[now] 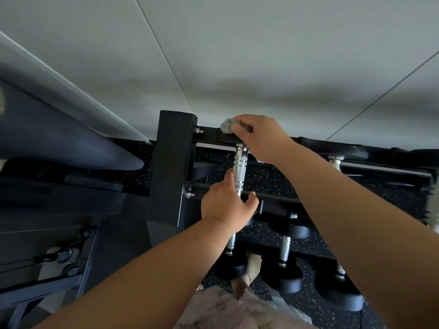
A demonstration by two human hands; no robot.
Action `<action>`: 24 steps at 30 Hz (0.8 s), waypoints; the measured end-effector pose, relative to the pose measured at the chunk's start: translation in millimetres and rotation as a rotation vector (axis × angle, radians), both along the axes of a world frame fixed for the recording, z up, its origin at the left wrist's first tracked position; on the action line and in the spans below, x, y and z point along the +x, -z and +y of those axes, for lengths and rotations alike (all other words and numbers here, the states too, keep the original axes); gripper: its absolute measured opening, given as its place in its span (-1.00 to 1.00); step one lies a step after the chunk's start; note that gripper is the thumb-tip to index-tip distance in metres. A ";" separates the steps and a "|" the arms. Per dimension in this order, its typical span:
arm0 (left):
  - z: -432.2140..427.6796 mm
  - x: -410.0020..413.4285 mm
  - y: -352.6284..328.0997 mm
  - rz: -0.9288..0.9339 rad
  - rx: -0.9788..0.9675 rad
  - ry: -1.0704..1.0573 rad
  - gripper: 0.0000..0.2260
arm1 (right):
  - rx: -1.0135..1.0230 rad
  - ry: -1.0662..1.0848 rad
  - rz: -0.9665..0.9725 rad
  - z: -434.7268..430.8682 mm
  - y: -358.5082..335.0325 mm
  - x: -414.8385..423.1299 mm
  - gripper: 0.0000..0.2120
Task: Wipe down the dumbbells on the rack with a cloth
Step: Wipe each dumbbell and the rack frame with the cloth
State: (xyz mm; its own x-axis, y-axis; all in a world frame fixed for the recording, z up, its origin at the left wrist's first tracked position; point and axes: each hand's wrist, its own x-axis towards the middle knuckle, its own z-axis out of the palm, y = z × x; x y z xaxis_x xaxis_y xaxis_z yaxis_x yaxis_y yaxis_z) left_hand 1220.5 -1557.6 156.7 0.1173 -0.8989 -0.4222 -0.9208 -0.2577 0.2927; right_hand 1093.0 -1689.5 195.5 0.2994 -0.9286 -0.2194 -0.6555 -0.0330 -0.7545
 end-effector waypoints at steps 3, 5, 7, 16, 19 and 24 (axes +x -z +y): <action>-1.2 -0.3 -0.5 -0.008 0.004 0.005 -0.21 | -0.010 -0.019 -0.121 -4.1 -5.5 9.3 -0.80; -1.5 -0.2 -0.2 -0.014 0.002 0.010 -0.22 | -0.021 -0.166 -0.050 -14.3 -10.8 24.3 -0.82; -2.1 -0.6 -0.9 -0.006 0.008 0.004 -0.22 | -0.042 -0.324 0.121 -24.6 -15.1 36.0 -0.82; -1.7 -0.3 -2.4 0.023 -0.004 -0.011 -0.23 | -0.187 -0.041 0.010 10.3 6.6 -10.8 -0.77; -1.0 0.1 -1.9 0.026 -0.008 -0.007 -0.21 | -0.123 0.191 -0.051 24.8 19.9 -32.7 -0.86; -0.1 -0.1 0.2 0.028 -0.034 0.003 -0.18 | -0.197 0.103 -0.103 19.3 19.2 -7.9 -0.78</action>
State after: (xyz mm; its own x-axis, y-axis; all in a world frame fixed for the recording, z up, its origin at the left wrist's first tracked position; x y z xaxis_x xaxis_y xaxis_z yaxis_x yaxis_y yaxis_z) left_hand 1220.4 -1557.6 156.5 0.1028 -0.9132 -0.3942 -0.9128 -0.2441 0.3273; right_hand 1085.1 -1670.2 176.4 0.2125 -0.9771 -0.0045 -0.5831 -0.1231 -0.8030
